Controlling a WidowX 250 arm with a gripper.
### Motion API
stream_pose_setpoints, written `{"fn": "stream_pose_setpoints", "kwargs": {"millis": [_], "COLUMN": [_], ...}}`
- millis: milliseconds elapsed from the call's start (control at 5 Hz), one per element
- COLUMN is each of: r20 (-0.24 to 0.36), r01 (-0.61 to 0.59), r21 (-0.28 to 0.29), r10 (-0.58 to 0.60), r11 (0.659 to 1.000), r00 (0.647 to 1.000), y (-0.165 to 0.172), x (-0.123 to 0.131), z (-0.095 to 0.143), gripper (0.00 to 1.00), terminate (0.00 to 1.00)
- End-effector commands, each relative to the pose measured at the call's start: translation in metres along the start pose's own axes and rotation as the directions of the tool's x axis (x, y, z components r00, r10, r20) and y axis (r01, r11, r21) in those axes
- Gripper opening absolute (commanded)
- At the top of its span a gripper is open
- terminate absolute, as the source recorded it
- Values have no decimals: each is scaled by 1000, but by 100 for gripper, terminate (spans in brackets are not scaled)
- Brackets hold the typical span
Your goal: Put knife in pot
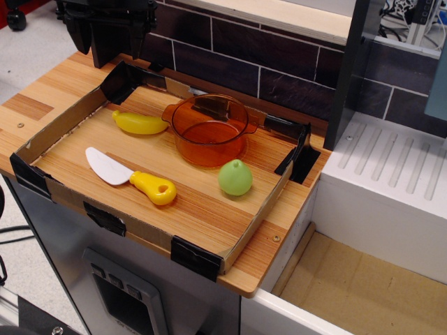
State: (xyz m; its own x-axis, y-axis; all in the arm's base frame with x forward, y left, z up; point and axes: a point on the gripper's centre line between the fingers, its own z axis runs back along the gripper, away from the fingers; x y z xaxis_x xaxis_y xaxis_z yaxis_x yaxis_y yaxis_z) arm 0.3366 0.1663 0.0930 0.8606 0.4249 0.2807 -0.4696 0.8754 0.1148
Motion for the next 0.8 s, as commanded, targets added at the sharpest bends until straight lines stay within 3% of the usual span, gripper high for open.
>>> {"fn": "stream_pose_setpoints", "kwargs": {"millis": [0, 200, 400, 600], "r20": [0, 23, -58, -131], "r01": [0, -144, -272, -401], "r21": [0, -11, -47, -66], "r10": [0, 144, 269, 390], "r11": [1000, 990, 961, 914], "r00": [1000, 989, 961, 911], "y": [0, -8, -16, -24], "x": [0, -12, -24, -42], "z": [0, 16, 33, 48], "gripper": [100, 100, 100, 100], "terminate": [0, 0, 0, 0]}}
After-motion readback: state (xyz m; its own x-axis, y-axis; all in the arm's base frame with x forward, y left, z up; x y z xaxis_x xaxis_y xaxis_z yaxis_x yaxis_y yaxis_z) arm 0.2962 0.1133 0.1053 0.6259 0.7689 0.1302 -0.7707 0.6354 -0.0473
